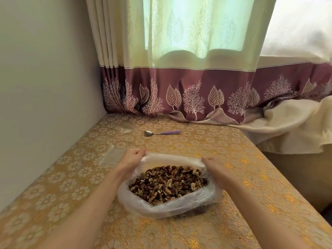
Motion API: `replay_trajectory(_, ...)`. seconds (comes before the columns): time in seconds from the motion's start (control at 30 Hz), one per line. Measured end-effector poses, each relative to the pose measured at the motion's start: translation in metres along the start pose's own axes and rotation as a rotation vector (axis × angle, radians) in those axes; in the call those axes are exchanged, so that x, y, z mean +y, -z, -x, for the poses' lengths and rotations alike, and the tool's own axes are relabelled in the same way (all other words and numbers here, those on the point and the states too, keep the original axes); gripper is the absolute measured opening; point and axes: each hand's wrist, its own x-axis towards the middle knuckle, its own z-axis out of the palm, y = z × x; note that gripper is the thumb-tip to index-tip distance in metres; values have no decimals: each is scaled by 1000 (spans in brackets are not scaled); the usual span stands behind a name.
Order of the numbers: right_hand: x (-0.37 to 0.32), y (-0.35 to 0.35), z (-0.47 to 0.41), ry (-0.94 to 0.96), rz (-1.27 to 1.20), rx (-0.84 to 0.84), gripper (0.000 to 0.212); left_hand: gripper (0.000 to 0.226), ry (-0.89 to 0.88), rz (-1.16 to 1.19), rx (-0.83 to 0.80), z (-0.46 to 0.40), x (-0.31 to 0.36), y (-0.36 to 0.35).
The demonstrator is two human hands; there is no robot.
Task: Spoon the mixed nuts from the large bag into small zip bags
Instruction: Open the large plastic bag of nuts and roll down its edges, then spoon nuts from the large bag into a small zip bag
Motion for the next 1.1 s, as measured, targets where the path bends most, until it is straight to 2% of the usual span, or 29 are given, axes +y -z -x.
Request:
replay_trajectory(0.1, -1, -1, -2, -8, 116, -16, 25, 40, 39, -29, -8, 2, -6, -1)
replay_trajectory(0.2, -7, 7, -6, 124, 415, 48, 33, 45, -60, -245, -23, -1, -6, 3)
replay_trajectory(0.27, -13, 9, -12, 220, 506, 92, 40, 35, -165, -354, -8, -5, -1, 17)
replay_trajectory(0.33, -26, 10, -16, 327, 588, 161, 45, 28, -239, -422, 41, -11, 0, 37)
replay_trajectory(0.43, -54, -20, -41, 490, 616, 187, 41, 32, -255, -591, 215, -35, -23, 85)
replay_trajectory(0.53, -69, -40, -46, 600, 627, 151, 31, 32, -281, -709, 281, -40, -43, 109)
replay_trajectory(0.63, -83, -64, -58, 685, 646, 81, 29, 40, -231, -802, 253, -39, -60, 116)
replay_trajectory(0.77, -108, -124, -104, 779, 829, -82, 28, 48, -130, -1024, 194, -48, -87, 123)
replay_trajectory(0.87, -123, -164, -133, 789, 954, -151, 33, 49, -113, -1031, 209, -50, -89, 122)
replay_trajectory(1.0, -136, -204, -164, 812, 1067, -153, 48, 46, -115, -1047, 234, -53, -95, 123)
replay_trajectory(1.1, -144, -228, -181, 872, 1120, -152, 47, 46, -121, -1024, 250, -52, -95, 121)
